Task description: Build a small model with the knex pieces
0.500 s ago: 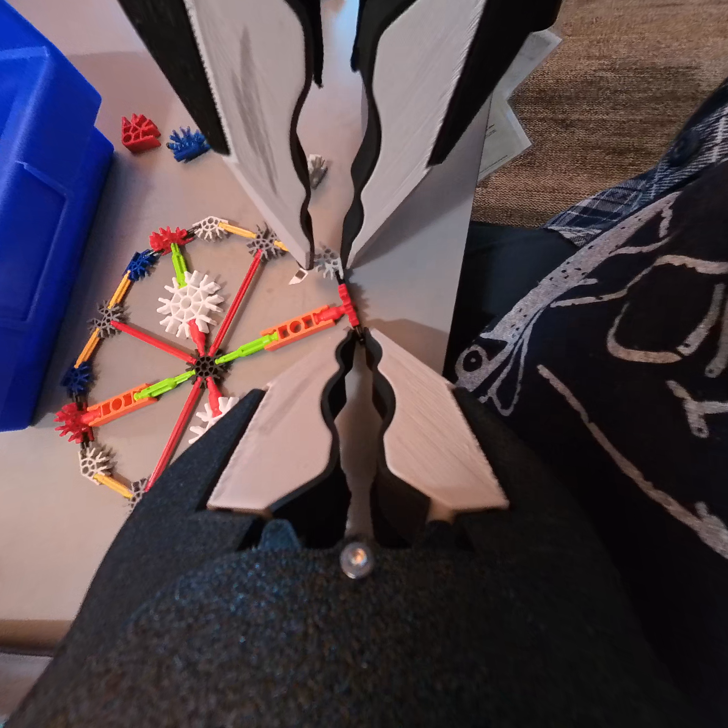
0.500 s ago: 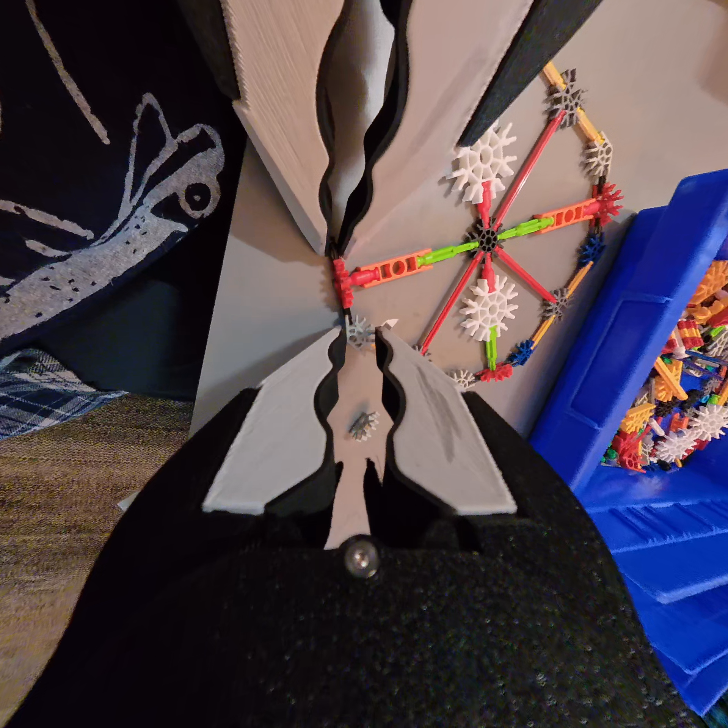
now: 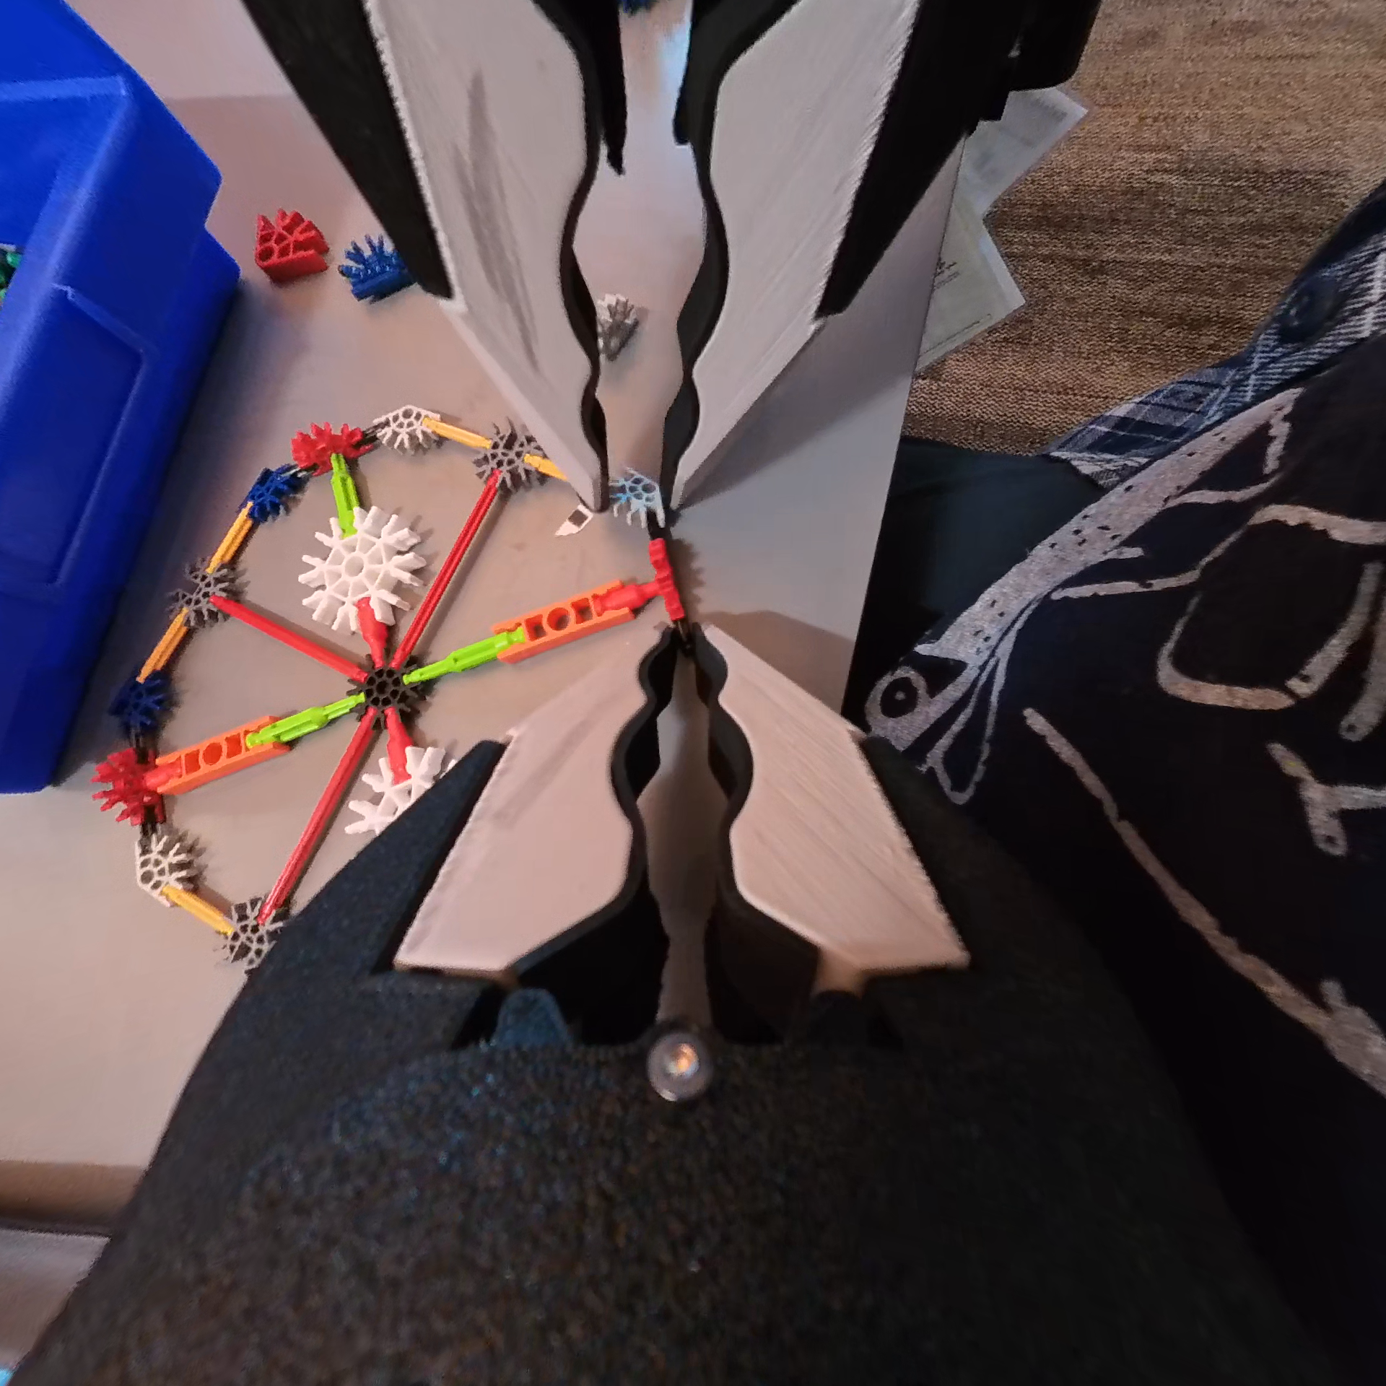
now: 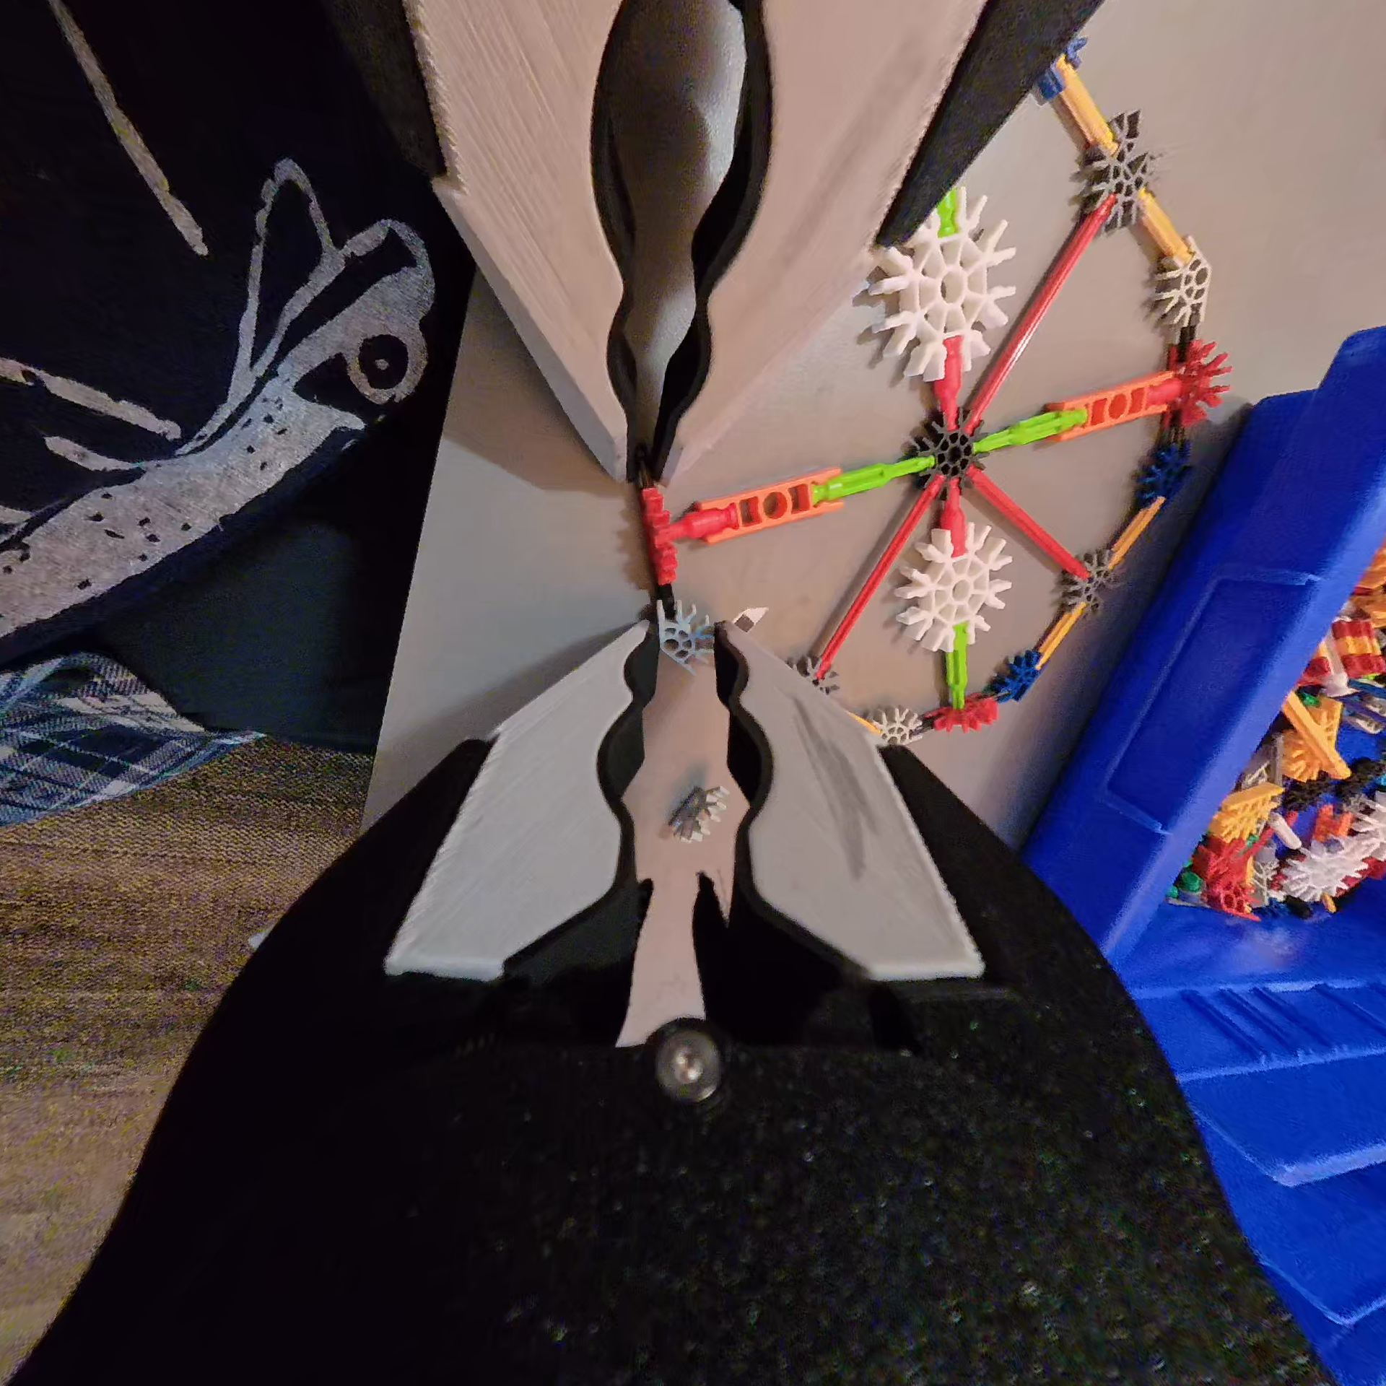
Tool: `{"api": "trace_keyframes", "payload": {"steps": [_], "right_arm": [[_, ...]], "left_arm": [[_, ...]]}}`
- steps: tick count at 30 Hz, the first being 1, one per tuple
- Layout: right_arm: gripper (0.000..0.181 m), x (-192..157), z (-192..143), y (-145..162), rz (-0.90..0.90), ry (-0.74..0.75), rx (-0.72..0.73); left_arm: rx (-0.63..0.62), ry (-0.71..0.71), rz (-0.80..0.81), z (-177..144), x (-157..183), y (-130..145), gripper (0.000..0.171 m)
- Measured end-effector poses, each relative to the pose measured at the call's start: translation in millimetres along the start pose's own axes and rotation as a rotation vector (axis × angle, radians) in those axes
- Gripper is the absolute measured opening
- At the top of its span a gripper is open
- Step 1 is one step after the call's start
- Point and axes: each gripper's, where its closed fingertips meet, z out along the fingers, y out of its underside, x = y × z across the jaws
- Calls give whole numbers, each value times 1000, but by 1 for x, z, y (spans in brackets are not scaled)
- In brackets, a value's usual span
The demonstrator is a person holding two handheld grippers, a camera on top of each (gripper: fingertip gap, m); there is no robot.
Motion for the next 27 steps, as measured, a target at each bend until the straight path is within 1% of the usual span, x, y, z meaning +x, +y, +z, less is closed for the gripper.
{"api": "trace_keyframes", "payload": {"steps": [7, 12, 17, 19, 21, 24, 27], "right_arm": [[24, 3, 0, 0, 37, 26, 19], [32, 3, -5, 0, 89, 24, 63], [9, 7, -22, -6, 248, 42, 206], [0, 1, -21, -9, 308, 13, 250], [0, 1, -14, -6, 332, 37, 234], [0, -4, -5, -7, 357, 24, 235], [0, -6, -5, -7, 355, 36, 244]], "left_arm": [[9, -2, -4, 0, 1, -1, 3], [13, -11, -1, 1, 1, -2, 3], [14, -15, 1, 1, 1, -3, 3], [15, -17, 3, 1, 1, -3, 3], [15, -20, 4, 2, 1, -3, 3], [16, -26, 7, 2, 1, -4, 3], [15, -31, 9, 2, 2, -4, 3]]}}
